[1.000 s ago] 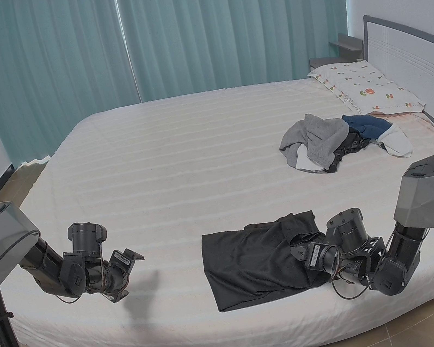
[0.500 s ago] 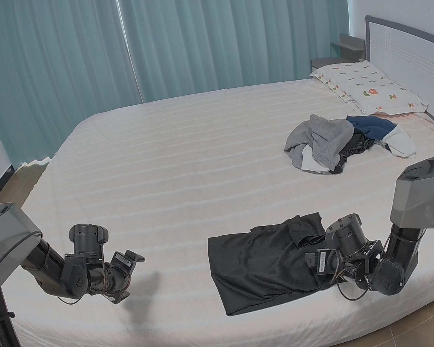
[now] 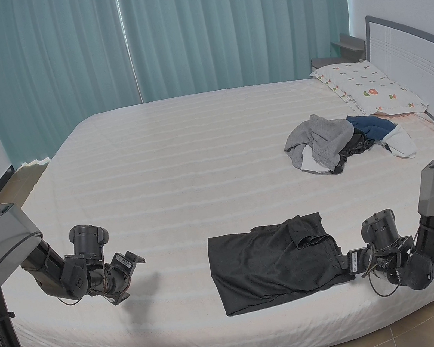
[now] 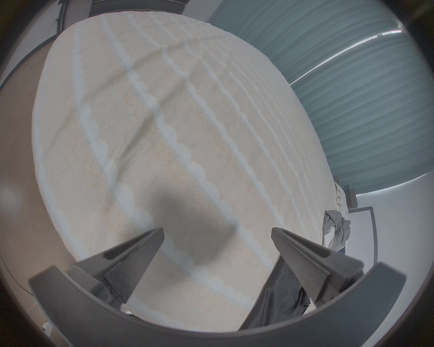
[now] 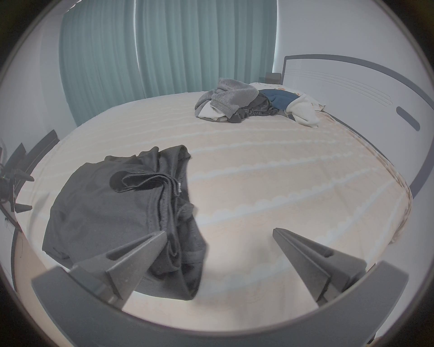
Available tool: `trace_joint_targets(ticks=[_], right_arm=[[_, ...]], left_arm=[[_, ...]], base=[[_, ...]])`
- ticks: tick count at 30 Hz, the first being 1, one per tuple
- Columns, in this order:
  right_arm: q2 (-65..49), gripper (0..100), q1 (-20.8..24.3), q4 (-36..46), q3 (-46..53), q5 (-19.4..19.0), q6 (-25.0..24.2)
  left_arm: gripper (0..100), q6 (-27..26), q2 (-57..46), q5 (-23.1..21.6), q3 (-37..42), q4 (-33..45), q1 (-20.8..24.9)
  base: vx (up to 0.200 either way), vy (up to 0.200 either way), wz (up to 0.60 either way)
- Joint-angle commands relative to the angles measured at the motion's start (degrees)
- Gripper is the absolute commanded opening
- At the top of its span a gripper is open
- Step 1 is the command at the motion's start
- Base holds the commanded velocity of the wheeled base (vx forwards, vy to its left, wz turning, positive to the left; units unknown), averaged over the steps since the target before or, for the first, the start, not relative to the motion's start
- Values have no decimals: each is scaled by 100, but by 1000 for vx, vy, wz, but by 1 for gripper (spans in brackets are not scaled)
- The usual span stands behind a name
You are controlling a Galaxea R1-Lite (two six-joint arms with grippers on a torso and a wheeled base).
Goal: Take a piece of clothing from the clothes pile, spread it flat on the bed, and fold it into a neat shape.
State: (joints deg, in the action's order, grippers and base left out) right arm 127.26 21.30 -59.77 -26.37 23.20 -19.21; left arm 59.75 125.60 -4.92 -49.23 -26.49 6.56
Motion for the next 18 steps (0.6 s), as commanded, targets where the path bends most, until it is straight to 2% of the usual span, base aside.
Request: trace_joint_targets(ticks=[1, 9, 12, 13, 14, 16, 17, 18], right_arm=[[-175, 100, -363, -193, 343, -175, 313], [-544, 100, -495, -500, 317, -202, 392], [-702, 100, -442, -509, 202, -298, 278], [-667, 100, -354, -518, 70, -492, 49], [-658, 100, -310, -509, 35, -553, -65], [-606, 100, -135, -448, -114, -755, -601], [-597, 100, -117, -448, -141, -782, -672], [-606, 100, -20, -448, -272, -870, -1023]], left_arm=[[100, -7, 8, 0, 9, -5, 3], [100, 2, 8, 0, -8, 4, 3], [100, 55, -44, -8, 18, 4, 3], [100, 63, -53, -79, 45, 4, -14], [100, 63, -62, -96, 45, 4, -14], [100, 63, -79, -114, 62, 4, -32], [100, 63, -79, -114, 71, 4, -23], [100, 55, -79, -114, 89, 4, -23]], base=[[0, 0, 0], [0, 0, 0], [0, 0, 0], [0, 0, 0], [0, 0, 0], [0, 0, 0], [0, 0, 0], [200, 0, 0]])
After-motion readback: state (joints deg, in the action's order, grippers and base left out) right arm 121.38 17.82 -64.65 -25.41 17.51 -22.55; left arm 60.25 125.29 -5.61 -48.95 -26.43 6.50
